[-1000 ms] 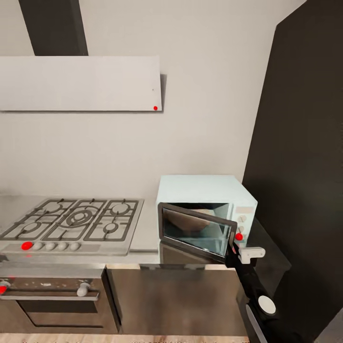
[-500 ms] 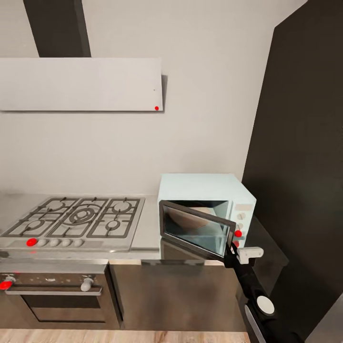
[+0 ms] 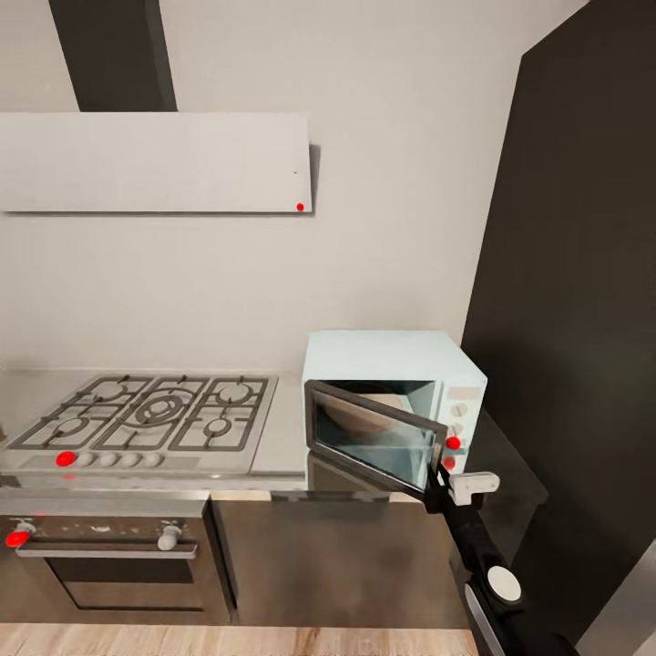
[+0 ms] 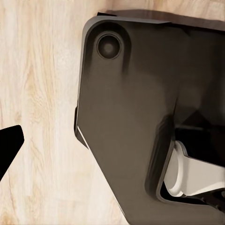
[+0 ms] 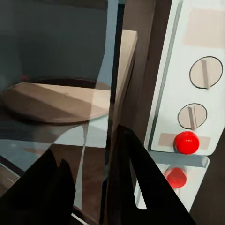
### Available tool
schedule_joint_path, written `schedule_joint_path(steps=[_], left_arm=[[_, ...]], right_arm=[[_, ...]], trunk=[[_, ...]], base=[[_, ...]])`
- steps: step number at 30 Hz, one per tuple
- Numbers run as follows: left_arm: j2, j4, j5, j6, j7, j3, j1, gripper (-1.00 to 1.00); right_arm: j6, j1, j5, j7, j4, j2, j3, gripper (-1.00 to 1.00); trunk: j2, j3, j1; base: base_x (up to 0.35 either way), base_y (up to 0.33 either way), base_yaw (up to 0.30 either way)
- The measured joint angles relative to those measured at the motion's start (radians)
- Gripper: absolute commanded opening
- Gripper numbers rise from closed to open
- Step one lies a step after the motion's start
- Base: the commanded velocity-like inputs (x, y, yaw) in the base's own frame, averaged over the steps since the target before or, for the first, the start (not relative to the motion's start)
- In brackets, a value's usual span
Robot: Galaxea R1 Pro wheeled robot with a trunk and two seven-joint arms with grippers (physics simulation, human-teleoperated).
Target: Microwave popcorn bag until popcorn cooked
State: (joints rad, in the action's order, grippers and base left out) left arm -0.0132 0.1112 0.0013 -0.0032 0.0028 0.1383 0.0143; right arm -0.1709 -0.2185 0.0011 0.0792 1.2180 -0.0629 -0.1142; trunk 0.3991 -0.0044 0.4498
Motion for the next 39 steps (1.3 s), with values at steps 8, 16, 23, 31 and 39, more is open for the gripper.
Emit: schedule_joint_path(steps=[8, 16, 23, 31, 39], left_arm=[[0.001, 0.0, 0.0, 0.0, 0.0, 0.0, 0.0, 1.0], [0.0, 0.0, 0.0, 0.005, 0.001, 0.0, 0.0, 1.0], [0.001, -0.001, 0.0, 0.0, 0.001, 0.0, 0.0, 1.0], [0.001, 0.0, 0.0, -0.001, 0.001, 0.0, 0.0, 1.0], [0.003, 0.0, 0.0, -0.001, 0.001, 0.0, 0.0, 1.0]], right_arm=[[-0.001, -0.001, -0.005, 0.002, 0.001, -0.001, 0.087, 1.0], [-0.001, -0.001, -0.004, 0.002, 0.001, -0.001, 0.087, 1.0], [0.0, 0.0, -0.005, 0.002, 0.001, 0.0, 0.087, 1.0], [0.0, 0.0, -0.005, 0.001, 0.001, 0.0, 0.087, 1.0], [-0.001, 0.0, -0.005, 0.001, 0.001, -0.001, 0.087, 1.0]], trunk=[[0.0, 0.0, 0.0], [0.0, 0.0, 0.0], [0.0, 0.0, 0.0], [0.0, 0.0, 0.0], [0.0, 0.0, 0.0]], base=[[-0.019, 0.0, 0.0], [-0.27, -0.007, 0.0], [0.025, -0.157, 0.0], [0.193, -0.229, 0.0], [0.12, -0.032, 0.0]])
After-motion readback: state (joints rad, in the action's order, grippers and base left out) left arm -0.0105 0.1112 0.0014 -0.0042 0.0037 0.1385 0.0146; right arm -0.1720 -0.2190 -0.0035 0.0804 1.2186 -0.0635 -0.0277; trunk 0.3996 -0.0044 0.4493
